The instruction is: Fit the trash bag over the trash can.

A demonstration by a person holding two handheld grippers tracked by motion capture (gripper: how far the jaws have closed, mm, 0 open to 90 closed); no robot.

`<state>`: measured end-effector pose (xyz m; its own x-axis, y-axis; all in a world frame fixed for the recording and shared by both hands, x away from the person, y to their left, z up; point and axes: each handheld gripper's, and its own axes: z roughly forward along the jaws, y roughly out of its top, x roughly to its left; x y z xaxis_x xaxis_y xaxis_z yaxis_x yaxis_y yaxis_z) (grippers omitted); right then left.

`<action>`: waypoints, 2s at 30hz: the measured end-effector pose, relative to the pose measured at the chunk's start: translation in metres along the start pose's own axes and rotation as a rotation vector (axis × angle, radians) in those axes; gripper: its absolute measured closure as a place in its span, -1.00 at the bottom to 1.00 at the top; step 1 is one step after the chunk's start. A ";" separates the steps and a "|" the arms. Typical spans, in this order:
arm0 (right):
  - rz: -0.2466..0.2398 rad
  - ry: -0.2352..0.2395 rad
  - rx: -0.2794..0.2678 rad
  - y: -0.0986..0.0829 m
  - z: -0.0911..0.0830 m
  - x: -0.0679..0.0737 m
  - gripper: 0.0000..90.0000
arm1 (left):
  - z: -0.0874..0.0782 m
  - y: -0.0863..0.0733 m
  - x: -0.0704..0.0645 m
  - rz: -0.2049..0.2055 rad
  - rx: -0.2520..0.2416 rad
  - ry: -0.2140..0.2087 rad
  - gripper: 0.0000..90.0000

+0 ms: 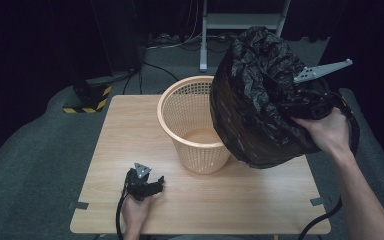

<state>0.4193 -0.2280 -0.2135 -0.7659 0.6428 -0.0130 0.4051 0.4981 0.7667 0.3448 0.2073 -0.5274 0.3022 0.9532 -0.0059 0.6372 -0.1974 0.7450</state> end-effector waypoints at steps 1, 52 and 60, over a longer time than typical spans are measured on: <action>-0.002 0.003 0.002 0.002 0.001 0.001 0.97 | 0.000 0.000 0.000 0.000 0.000 0.000 -0.47; -0.082 0.110 0.056 0.063 0.073 0.034 0.97 | 0.000 0.000 0.000 0.006 0.000 0.000 -0.47; -0.089 0.126 0.077 0.068 0.086 0.040 0.97 | 0.000 0.000 0.000 0.005 0.003 -0.001 -0.47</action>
<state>0.4593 -0.1183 -0.2171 -0.8549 0.5187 0.0056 0.3662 0.5958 0.7148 0.3447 0.2074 -0.5271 0.3062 0.9520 -0.0032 0.6380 -0.2027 0.7429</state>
